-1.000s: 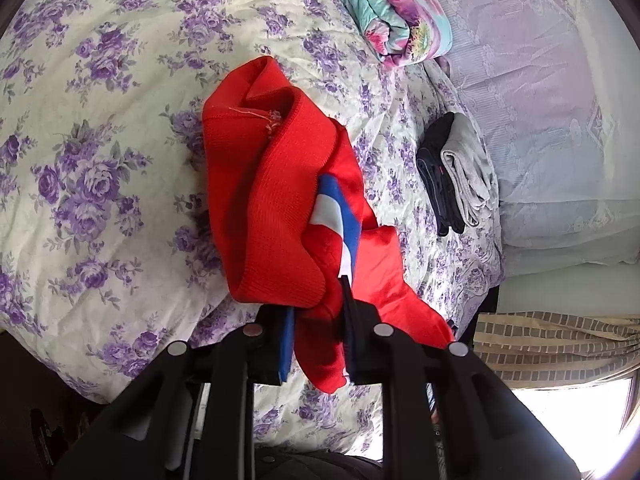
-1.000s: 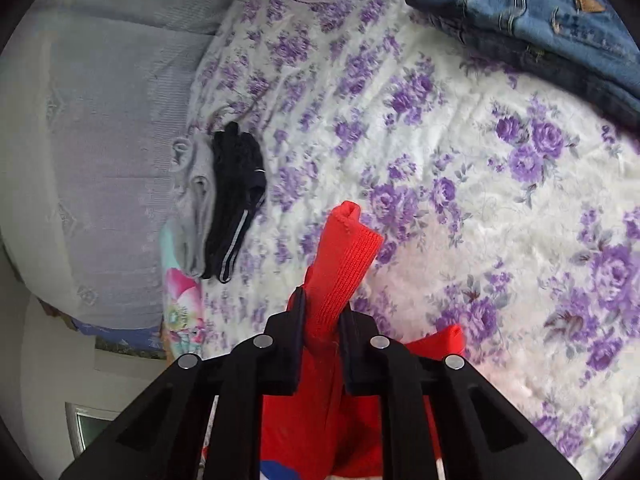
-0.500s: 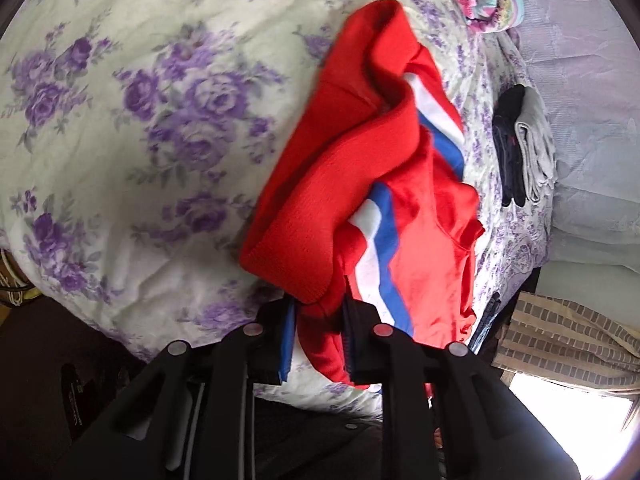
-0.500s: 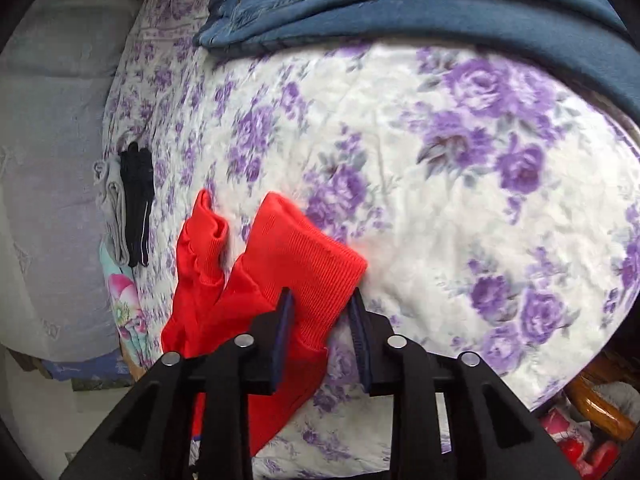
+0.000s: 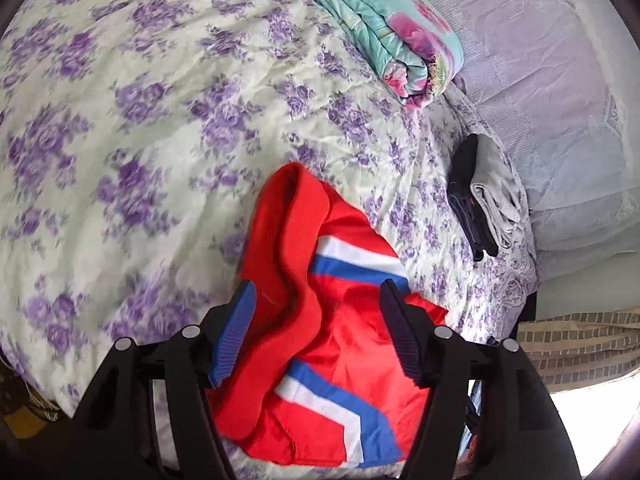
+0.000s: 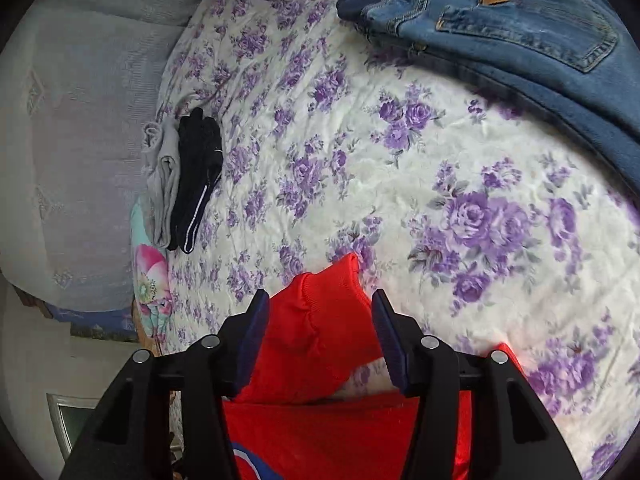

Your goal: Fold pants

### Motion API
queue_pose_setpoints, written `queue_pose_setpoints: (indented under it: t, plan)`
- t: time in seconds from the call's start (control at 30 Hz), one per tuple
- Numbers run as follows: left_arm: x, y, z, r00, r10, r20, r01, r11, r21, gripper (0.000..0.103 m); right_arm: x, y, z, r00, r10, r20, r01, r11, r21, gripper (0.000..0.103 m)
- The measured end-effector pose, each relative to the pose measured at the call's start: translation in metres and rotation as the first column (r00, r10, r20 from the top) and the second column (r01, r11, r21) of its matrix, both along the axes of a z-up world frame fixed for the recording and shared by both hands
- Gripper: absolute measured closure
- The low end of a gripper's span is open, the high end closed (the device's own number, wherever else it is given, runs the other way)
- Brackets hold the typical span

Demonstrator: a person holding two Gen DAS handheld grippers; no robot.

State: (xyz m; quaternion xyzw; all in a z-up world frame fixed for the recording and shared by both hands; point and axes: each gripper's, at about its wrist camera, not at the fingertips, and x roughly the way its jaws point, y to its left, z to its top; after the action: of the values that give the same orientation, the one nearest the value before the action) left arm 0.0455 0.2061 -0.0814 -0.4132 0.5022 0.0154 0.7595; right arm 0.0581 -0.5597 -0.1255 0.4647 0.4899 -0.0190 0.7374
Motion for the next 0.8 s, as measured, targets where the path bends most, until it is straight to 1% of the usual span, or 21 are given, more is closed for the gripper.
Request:
queue_pose_setpoints:
  t: [0.07, 0.13, 0.17, 0.2, 0.3, 0.33, 0.37, 0.4, 0.43, 0.47, 0.5, 0.53, 0.57, 0.6, 0.63, 0.73, 0.8]
  plan:
    - [0.023, 0.003, -0.009, 1.0, 0.005, -0.011, -0.005, 1.0, -0.009, 0.04, 0.009, 0.002, -0.011, 1.0, 0.016, -0.021, -0.016, 1.0, 0.006, 0.043]
    - [0.043, 0.005, -0.02, 0.999, -0.016, -0.047, 0.015, 1.0, -0.019, 0.035, 0.016, 0.006, -0.021, 0.999, 0.037, -0.03, -0.036, 0.999, 0.031, 0.039]
    - [0.05, 0.005, -0.026, 0.998, -0.02, -0.066, 0.02, 1.0, 0.001, 0.035, 0.016, 0.009, -0.024, 0.998, 0.046, -0.033, -0.045, 0.998, 0.035, 0.037]
    - [0.057, 0.004, -0.03, 0.996, -0.022, -0.081, 0.024, 1.0, 0.018, 0.035, 0.017, 0.012, -0.026, 0.998, 0.049, -0.032, -0.049, 0.998, 0.027, 0.035]
    - [0.078, 0.0, -0.047, 0.992, -0.054, -0.116, 0.053, 0.999, -0.007, 0.034, 0.019, 0.018, -0.025, 0.997, 0.079, 0.0, -0.079, 0.996, 0.032, 0.034]
    - [0.083, -0.003, -0.051, 0.989, -0.062, -0.134, 0.063, 0.998, 0.001, 0.034, 0.02, 0.02, -0.025, 0.995, 0.095, 0.008, -0.096, 0.995, 0.041, 0.036]
    - [0.089, -0.006, -0.054, 0.987, -0.074, -0.144, 0.077, 0.997, 0.015, 0.034, 0.02, 0.024, -0.025, 0.993, 0.113, 0.013, -0.114, 0.993, 0.036, 0.04]
    - [0.091, -0.008, -0.055, 0.986, -0.077, -0.146, 0.083, 0.996, 0.03, 0.034, 0.021, 0.027, -0.025, 0.991, 0.133, 0.014, -0.134, 0.991, 0.023, 0.049]
    - [0.094, -0.009, -0.055, 0.986, -0.077, -0.146, 0.084, 0.996, 0.04, 0.036, 0.021, 0.028, -0.025, 0.989, 0.147, 0.017, -0.147, 0.989, 0.014, 0.055]
    - [0.096, -0.009, -0.054, 0.987, -0.075, -0.145, 0.083, 0.996, 0.046, 0.04, 0.022, 0.029, -0.026, 0.988, 0.153, 0.024, -0.154, 0.988, 0.013, 0.074]
    - [0.097, -0.008, -0.053, 0.987, -0.074, -0.141, 0.081, 0.996, 0.047, 0.052, 0.022, 0.029, -0.027, 0.988, 0.153, 0.033, -0.153, 0.988, 0.019, 0.083]
    - [0.097, -0.005, -0.052, 0.988, -0.071, -0.136, 0.077, 0.996, 0.041, 0.064, 0.022, 0.029, -0.026, 0.988, 0.147, 0.046, -0.148, 0.989, 0.016, 0.085]
    - [0.097, -0.002, -0.051, 0.99, -0.063, -0.123, 0.066, 0.998, 0.018, 0.071, 0.022, 0.031, -0.023, 0.987, 0.148, 0.061, -0.149, 0.989, 0.007, 0.088]
    - [0.097, 0.002, -0.049, 0.993, -0.06, -0.1, 0.057, 0.998, -0.025, 0.092, 0.023, 0.031, -0.019, 0.985, 0.151, 0.077, -0.152, 0.988, 0.003, 0.09]
    - [0.095, 0.005, -0.047, 0.995, -0.059, -0.083, 0.054, 0.997, -0.056, 0.098, 0.025, 0.032, -0.013, 0.983, 0.155, 0.094, -0.156, 0.988, 0.001, 0.09]
    - [0.097, 0.001, -0.031, 0.996, -0.069, -0.047, 0.067, 0.997, -0.048, 0.099, 0.038, 0.036, 0.014, 0.971, 0.187, 0.15, -0.183, 0.982, -0.039, 0.092]
    - [0.098, -0.004, -0.017, 0.997, -0.077, -0.003, 0.077, 0.995, -0.06, 0.099, 0.049, 0.035, 0.042, 0.954, 0.215, 0.209, -0.201, 0.976, -0.086, 0.092]
